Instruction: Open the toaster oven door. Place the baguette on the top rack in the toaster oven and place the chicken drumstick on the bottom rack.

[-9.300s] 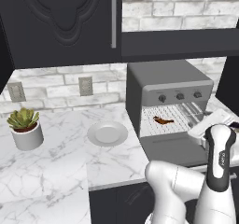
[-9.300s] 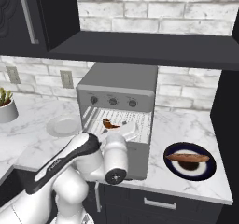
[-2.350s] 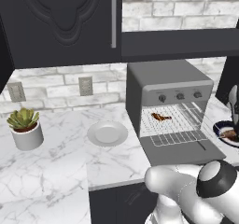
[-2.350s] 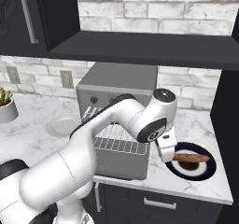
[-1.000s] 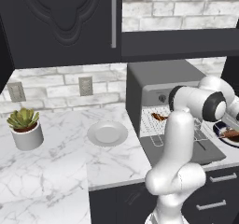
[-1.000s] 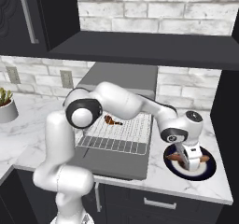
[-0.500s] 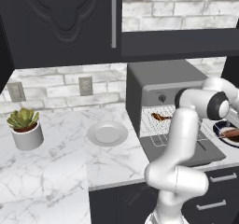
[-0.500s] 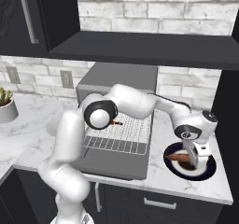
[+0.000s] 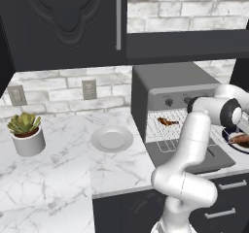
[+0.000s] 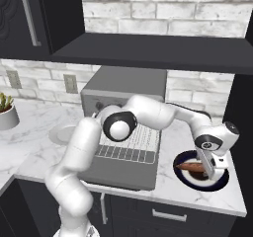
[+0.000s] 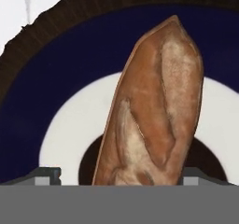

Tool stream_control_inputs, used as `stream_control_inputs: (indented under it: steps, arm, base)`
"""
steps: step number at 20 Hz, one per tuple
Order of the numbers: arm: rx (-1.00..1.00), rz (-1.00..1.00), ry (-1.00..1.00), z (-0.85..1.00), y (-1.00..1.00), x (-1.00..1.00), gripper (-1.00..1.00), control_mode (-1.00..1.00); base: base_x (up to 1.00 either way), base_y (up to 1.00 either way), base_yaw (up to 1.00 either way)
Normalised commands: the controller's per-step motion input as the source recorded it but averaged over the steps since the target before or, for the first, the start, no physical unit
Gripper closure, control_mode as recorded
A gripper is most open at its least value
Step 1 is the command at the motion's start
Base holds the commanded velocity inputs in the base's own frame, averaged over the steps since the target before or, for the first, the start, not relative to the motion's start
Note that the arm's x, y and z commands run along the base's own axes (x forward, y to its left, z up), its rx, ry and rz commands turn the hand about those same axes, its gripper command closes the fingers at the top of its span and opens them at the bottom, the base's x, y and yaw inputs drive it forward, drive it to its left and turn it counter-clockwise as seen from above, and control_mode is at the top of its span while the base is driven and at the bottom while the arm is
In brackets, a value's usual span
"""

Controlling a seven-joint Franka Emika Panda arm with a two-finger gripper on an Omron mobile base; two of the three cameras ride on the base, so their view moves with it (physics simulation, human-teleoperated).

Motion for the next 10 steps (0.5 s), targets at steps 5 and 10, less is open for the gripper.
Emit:
stream_control_inputs:
  steps: [5,10]
  arm:
    - [0.00,0.00,0.00,-0.25,0.01,0.02,1.00,-1.00]
    - [0.00,0.00,0.00,-0.13,0.04,0.00,1.00,-1.00]
  base:
    - [0.00,0.00,0.00]
    - [0.00,0.00,0.00]
